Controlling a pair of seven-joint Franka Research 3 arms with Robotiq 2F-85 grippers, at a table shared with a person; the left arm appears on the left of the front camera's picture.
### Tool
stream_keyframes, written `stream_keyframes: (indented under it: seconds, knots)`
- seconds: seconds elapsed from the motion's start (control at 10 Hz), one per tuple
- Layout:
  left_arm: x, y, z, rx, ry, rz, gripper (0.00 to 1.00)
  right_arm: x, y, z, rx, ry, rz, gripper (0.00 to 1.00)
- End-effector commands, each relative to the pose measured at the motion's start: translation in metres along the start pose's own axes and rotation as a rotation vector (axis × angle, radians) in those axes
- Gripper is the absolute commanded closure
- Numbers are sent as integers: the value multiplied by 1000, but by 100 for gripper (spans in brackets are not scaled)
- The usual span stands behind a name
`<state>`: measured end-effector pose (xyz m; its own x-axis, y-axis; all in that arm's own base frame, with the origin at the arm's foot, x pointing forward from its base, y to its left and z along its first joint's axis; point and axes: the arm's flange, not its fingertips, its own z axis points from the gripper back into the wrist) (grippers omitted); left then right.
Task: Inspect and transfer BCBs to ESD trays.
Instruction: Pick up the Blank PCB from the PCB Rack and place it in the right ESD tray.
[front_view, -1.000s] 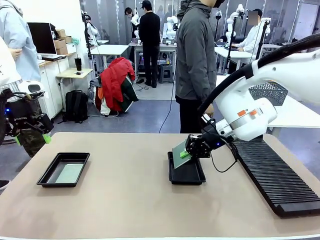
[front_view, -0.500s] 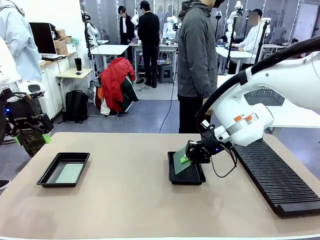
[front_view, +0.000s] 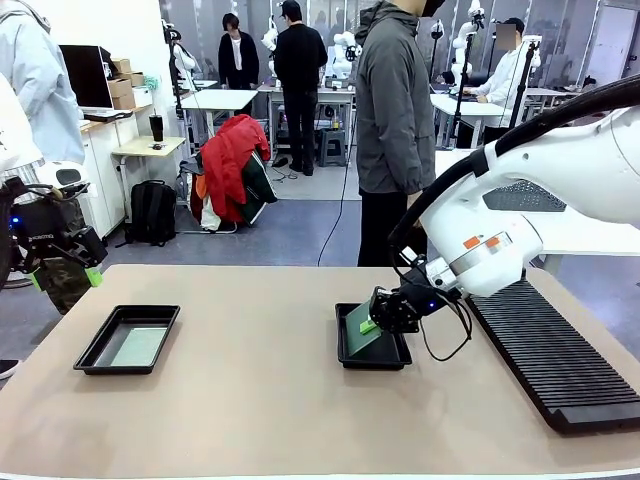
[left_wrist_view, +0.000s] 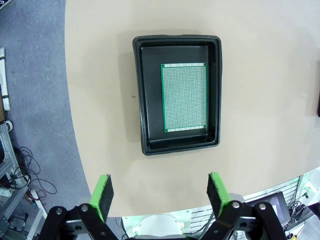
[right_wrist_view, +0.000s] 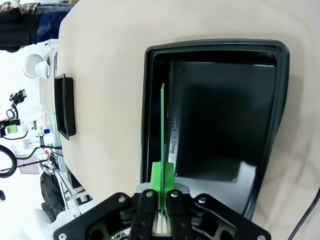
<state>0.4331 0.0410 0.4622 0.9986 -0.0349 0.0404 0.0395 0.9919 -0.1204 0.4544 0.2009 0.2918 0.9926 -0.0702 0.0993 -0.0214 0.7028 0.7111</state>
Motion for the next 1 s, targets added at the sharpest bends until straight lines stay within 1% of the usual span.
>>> stream_keyframes:
  seconds: [0.0,0.3,0.4,0.9]
  knots:
    - [0,0,-1,2,-9,3,0,3,3,-8,-23,-17,-12,98]
    - [0,0,-1,2,-9,3,0,2,-1,-9,-25,-10,-25,98]
    - [0,0,-1,2,-9,3,0,0,-2,-3,-2,5,-5,98]
    - [0,0,-1,2,-9,3,0,0,-2,-3,-2,5,-5,98]
